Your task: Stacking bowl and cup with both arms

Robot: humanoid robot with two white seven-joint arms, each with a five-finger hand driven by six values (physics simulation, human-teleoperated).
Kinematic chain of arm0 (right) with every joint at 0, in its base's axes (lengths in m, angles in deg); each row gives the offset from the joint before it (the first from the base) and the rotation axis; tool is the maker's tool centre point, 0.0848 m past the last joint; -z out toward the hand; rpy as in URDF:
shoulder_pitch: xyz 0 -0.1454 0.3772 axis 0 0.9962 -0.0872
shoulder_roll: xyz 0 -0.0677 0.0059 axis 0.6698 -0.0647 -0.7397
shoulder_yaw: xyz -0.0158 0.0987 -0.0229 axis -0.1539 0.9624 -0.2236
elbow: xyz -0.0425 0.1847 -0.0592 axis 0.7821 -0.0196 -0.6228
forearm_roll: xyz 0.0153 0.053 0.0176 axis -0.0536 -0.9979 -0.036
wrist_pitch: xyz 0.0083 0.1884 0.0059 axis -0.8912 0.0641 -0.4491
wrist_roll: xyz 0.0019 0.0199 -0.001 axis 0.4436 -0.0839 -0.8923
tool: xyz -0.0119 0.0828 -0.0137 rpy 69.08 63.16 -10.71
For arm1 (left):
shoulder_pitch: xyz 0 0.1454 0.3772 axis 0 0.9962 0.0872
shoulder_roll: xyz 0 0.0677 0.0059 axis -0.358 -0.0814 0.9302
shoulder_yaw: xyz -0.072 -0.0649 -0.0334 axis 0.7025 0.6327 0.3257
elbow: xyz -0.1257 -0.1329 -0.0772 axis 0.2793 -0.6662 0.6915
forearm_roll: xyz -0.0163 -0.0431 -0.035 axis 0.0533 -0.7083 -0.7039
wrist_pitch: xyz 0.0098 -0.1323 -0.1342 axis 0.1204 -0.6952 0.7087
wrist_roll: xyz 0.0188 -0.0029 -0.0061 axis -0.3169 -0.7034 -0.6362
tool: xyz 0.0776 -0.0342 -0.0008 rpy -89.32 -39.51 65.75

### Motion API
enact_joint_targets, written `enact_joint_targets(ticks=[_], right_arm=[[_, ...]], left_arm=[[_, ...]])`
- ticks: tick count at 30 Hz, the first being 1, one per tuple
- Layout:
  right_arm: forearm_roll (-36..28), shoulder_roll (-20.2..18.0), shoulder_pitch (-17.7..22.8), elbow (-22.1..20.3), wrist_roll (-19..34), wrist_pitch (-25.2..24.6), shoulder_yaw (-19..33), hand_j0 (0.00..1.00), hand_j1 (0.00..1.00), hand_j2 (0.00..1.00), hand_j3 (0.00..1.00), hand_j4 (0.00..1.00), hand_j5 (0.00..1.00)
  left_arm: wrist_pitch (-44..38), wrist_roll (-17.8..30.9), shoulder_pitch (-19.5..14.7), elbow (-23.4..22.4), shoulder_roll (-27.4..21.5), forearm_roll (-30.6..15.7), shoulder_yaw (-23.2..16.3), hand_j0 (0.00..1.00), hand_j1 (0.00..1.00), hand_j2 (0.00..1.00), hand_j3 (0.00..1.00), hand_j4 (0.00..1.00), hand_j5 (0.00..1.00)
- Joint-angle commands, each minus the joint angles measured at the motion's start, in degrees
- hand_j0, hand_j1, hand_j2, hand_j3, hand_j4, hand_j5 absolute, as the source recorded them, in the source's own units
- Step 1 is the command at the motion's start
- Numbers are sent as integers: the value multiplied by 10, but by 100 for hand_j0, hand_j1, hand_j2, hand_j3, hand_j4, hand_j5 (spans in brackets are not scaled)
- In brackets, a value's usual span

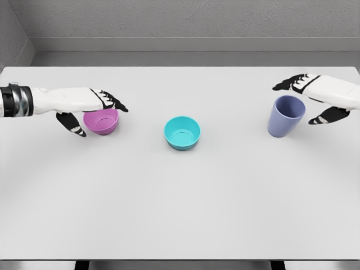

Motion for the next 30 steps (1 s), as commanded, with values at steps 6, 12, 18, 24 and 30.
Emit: enact_joint_targets(ticks=[6, 12, 18, 24, 30], right_arm=[[-4, -7, 0, 1, 1, -1, -8, 100, 100, 100, 100, 100, 100], [-13, -6, -3, 3, 1, -1, -23, 100, 100, 100, 100, 100, 100], [-14, -3, -8, 5, 3, -1, -26, 100, 100, 100, 100, 100, 100], [-20, -1, -31, 12, 22, -1, -45, 100, 100, 100, 100, 100, 100], [-26, -2, -32, 13, 25, -1, -46, 100, 100, 100, 100, 100, 100]], left_arm=[[-1, 0, -3, -27, 15, 4, -2, 100, 100, 100, 100, 100, 100], [-1, 0, -4, -37, 23, 12, -2, 100, 100, 100, 100, 100, 100], [-1, 0, -4, -57, 37, 25, -2, 100, 100, 100, 100, 100, 100], [-1, 0, -6, -66, 41, 29, -2, 100, 100, 100, 100, 100, 100], [-1, 0, -9, -85, 53, 37, -2, 100, 100, 100, 100, 100, 100]])
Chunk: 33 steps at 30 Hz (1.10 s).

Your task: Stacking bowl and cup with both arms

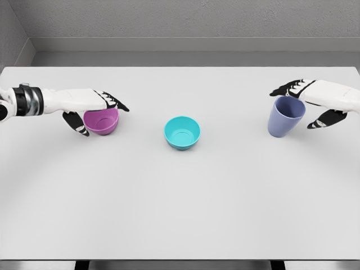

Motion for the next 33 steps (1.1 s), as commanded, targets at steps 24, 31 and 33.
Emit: enact_joint_targets(ticks=[24, 31, 33], right_arm=[[-8, 31, -15, 24, 28, -1, -5, 100, 100, 100, 100, 100, 100], [-8, 44, -23, 37, 28, -1, -8, 100, 100, 100, 100, 100, 100], [-8, 46, -23, 41, 28, -1, -9, 100, 100, 100, 100, 100, 100]], left_arm=[[-1, 0, -4, -38, 24, 15, 1, 100, 100, 100, 100, 100, 100], [-1, 0, -5, -48, 31, 21, 1, 100, 100, 100, 100, 100, 100], [-1, 0, -5, -48, 31, 21, 1, 100, 100, 100, 100, 100, 100]])
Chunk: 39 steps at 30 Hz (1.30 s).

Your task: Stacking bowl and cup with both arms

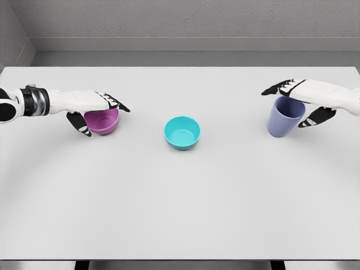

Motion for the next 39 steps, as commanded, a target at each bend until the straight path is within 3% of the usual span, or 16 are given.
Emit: enact_joint_targets(ticks=[1, 15, 17, 22, 39], right_arm=[[-4, 4, 0, 5, 0, -1, -1, 100, 100, 100, 100, 100, 100], [-4, 8, -1, 17, 0, -1, -6, 100, 100, 100, 100, 100, 100], [-4, 8, -1, 18, 0, -1, -7, 100, 100, 100, 100, 100, 100], [-3, 8, -1, 27, 0, -1, -10, 100, 100, 100, 100, 100, 100], [1, 25, -6, 48, 0, -1, -12, 100, 100, 100, 100, 100, 100]], left_arm=[[-1, 0, 0, -1, 1, -1, 1, 100, 100, 100, 100, 100, 100], [-1, 0, 0, -11, 8, 1, 1, 100, 100, 100, 100, 100, 100], [-1, 0, 0, -11, 8, 1, 1, 91, 91, 91, 91, 91, 91], [-1, 0, 1, -11, 8, 1, 2, 87, 87, 87, 87, 87, 87], [-1, 0, -9, 11, 7, 3, 6, 85, 85, 85, 85, 85, 85]])
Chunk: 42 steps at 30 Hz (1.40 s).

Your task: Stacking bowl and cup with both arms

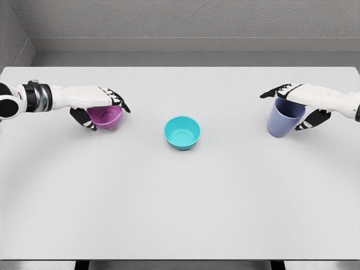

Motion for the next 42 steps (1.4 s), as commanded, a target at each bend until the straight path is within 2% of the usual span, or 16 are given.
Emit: enact_joint_targets(ticks=[1, 11, 16, 30, 37, 42], right_arm=[[-4, 0, 0, 2, 0, -1, 0, 100, 100, 100, 100, 100, 100], [-3, 8, -1, 12, 0, -1, 0, 100, 100, 100, 100, 100, 100], [-3, 8, -3, 14, 0, -1, -4, 100, 100, 100, 100, 100, 100], [-2, 18, -4, 23, 0, -1, -8, 100, 100, 100, 100, 100, 100], [-2, 18, -4, 23, 1, -1, -8, 100, 100, 100, 100, 100, 100], [-2, 18, -4, 26, 1, -1, -8, 100, 100, 100, 100, 100, 100]], left_arm=[[-2, 0, 0, 9, -1, -2, 1, 85, 85, 85, 85, 85, 85], [-2, 0, -14, 62, -4, 9, -1, 83, 83, 83, 83, 83, 83], [-2, 0, -23, 72, 1, 12, -3, 83, 83, 83, 83, 83, 83], [-2, 0, -30, 98, 39, 38, -4, 83, 83, 83, 83, 83, 83], [-2, 0, -31, 141, 54, 45, -5, 82, 82, 82, 82, 82, 82], [-2, 0, -33, 146, 69, 47, -18, 82, 82, 82, 82, 82, 82]])
